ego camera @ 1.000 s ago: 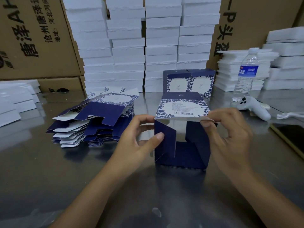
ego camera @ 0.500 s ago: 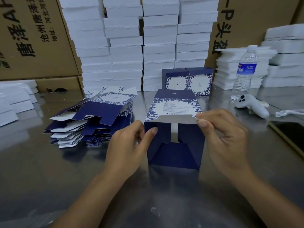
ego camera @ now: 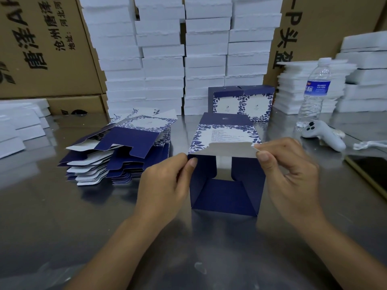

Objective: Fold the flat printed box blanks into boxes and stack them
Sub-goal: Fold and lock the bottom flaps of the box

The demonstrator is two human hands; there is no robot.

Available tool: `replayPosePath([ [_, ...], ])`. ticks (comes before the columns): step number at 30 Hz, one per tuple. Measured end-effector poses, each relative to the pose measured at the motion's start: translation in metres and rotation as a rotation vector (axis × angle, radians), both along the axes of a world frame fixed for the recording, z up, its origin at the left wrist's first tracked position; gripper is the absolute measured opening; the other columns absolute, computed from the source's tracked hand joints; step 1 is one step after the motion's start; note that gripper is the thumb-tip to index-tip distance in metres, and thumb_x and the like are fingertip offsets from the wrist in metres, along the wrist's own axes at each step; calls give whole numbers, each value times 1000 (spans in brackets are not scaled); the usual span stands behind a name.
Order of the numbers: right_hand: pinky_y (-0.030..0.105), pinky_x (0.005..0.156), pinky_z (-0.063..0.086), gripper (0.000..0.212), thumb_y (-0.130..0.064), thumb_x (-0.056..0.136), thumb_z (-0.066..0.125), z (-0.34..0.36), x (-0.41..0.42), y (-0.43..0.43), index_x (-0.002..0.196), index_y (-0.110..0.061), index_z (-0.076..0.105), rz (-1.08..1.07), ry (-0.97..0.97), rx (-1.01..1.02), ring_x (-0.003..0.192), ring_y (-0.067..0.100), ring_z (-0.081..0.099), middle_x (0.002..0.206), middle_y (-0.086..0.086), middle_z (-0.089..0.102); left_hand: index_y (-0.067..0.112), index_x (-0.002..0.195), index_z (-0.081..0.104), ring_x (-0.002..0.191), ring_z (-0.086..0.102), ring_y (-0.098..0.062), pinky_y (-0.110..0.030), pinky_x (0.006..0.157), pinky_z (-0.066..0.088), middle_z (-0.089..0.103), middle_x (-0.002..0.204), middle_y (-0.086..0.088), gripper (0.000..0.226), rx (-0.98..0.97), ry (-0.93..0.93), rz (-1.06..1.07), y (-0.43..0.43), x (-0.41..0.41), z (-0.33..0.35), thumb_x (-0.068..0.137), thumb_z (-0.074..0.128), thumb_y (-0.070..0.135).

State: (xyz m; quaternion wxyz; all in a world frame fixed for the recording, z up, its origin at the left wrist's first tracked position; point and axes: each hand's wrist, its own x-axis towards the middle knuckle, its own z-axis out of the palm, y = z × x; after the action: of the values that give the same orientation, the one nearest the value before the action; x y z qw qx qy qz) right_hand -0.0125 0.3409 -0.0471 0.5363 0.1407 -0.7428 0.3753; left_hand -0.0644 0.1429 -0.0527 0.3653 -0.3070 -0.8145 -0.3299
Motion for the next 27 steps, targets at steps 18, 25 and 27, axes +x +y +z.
replayPosePath([
  [18, 23, 81, 40, 39, -49, 95, 39, -3, -2, 0, 95, -21, 66, -7, -64, 11, 88, 30, 56, 89, 1, 58, 29, 57, 15, 49, 22, -20, -22, 45, 13, 14, 43, 3, 51, -69, -125, -8, 0, -10, -12, 89, 51, 46],
  [25, 19, 82, 40, 36, -50, 94, 39, -3, -3, 2, 94, -24, 64, 13, -68, -5, 90, 28, 56, 92, -10, 55, 30, 56, 16, 44, 22, -16, -21, 44, 14, 23, 41, 3, 53, -56, -155, -40, 1, -10, -11, 91, 49, 52],
  [27, 16, 83, 39, 36, -51, 94, 39, -4, -4, 3, 94, -24, 64, 24, -74, -12, 91, 24, 56, 94, -12, 55, 28, 54, 22, 44, 30, -13, -22, 44, 19, 38, 44, 8, 49, -40, -227, -80, 0, -9, -12, 87, 43, 58],
])
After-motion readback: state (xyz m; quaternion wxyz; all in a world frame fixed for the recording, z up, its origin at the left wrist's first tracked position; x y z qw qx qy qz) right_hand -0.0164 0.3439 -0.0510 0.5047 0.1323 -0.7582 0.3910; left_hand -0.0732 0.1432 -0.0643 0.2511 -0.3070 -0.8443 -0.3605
